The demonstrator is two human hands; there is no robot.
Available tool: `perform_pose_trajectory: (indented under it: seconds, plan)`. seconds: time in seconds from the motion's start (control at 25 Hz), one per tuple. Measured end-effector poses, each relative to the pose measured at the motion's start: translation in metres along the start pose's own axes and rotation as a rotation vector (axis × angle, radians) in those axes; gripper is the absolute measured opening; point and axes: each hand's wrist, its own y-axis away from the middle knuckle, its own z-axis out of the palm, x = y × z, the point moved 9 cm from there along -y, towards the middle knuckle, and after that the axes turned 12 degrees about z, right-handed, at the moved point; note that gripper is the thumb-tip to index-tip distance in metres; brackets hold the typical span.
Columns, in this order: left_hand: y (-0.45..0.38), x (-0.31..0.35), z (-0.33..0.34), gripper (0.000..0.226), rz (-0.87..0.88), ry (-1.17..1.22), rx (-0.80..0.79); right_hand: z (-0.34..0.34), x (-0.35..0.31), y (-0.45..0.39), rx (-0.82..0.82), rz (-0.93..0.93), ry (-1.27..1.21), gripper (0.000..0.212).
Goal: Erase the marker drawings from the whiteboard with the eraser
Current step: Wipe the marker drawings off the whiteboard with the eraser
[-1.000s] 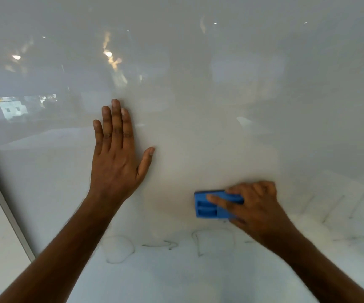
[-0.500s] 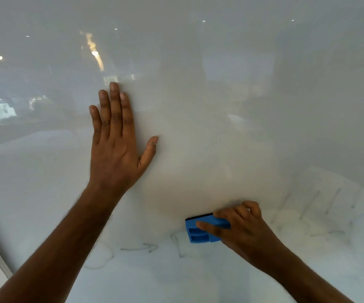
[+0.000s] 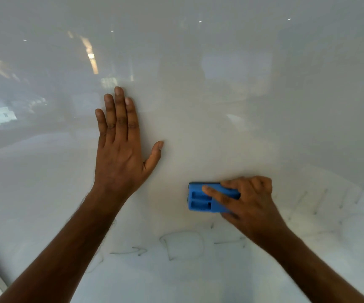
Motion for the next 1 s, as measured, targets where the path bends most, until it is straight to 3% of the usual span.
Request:
perform_pose_trajectory:
  seconds: [0.28, 0.52, 0.68, 1.0]
  plan:
    - [-0.002, 0.007, 0.002, 0.093, -0.011, -0.012, -0.012, 0.033, 0.003, 0.083, -0.15, -0.228, 0.076, 0.087]
    - [-0.009, 0.033, 0.01, 0.089, 0.001, 0.004, -0.031, -0.016, 0.045, 0.004, -0.011, 0.009, 0.013, 0.076]
    - [-0.018, 0.049, 0.013, 0.089, -0.003, -0.001, -0.017, -0.019, 0.05, -0.001, 0.017, 0.07, -0.018, 0.071]
    - [-0.021, 0.059, 0.015, 0.089, -0.005, -0.025, -0.018, 0.015, 0.066, 0.101, -0.131, -0.166, 0.082, 0.094]
